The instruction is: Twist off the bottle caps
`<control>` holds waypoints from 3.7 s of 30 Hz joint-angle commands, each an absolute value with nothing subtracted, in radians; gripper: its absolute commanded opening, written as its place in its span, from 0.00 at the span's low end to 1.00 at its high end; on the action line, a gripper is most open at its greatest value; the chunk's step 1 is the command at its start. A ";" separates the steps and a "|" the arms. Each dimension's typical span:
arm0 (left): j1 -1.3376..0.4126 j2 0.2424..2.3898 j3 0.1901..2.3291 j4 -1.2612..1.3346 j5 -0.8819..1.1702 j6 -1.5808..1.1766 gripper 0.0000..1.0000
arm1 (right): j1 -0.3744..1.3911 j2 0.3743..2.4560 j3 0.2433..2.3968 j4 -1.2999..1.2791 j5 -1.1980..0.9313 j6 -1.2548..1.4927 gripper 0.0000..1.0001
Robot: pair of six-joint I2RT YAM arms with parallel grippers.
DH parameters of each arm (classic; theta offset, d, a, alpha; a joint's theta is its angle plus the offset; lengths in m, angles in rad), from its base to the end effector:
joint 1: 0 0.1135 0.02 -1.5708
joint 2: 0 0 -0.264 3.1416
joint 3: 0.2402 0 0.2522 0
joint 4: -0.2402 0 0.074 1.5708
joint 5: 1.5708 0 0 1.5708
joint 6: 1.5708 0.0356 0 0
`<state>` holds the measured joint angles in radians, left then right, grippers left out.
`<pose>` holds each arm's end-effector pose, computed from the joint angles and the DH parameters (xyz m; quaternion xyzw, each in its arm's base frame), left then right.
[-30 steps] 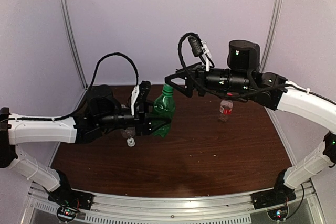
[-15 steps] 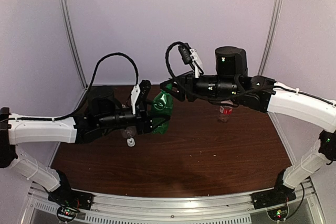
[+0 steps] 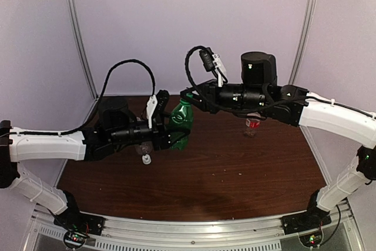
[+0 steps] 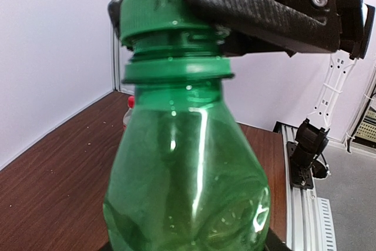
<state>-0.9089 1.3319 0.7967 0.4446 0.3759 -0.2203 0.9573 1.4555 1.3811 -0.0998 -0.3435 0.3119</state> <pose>0.1775 -0.2490 0.2870 0.3635 0.6403 -0.4710 0.4858 0.1884 0.2884 0.3987 -0.3435 0.6809 0.4810 0.4325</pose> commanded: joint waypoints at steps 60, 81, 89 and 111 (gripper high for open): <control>-0.900 1.203 0.795 0.368 0.877 -0.055 0.34 | 0.785 1.344 1.328 -0.133 -1.032 -0.035 0.08; -0.894 1.038 0.821 0.202 0.180 -0.074 0.37 | 0.772 1.362 1.039 -0.120 -0.652 -0.011 0.10; -0.894 1.027 0.818 0.202 0.048 -0.105 0.42 | 0.782 1.537 0.950 0.035 -0.620 0.047 0.10; -0.894 0.983 0.787 0.192 -0.040 -0.107 0.45 | 0.877 1.985 1.167 0.029 -0.396 0.079 0.21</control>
<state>-0.9020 0.9989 0.7910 0.1551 -0.0235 -0.1009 0.8696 1.9553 1.1267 0.0311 -0.4622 0.0750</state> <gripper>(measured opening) 0.520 0.288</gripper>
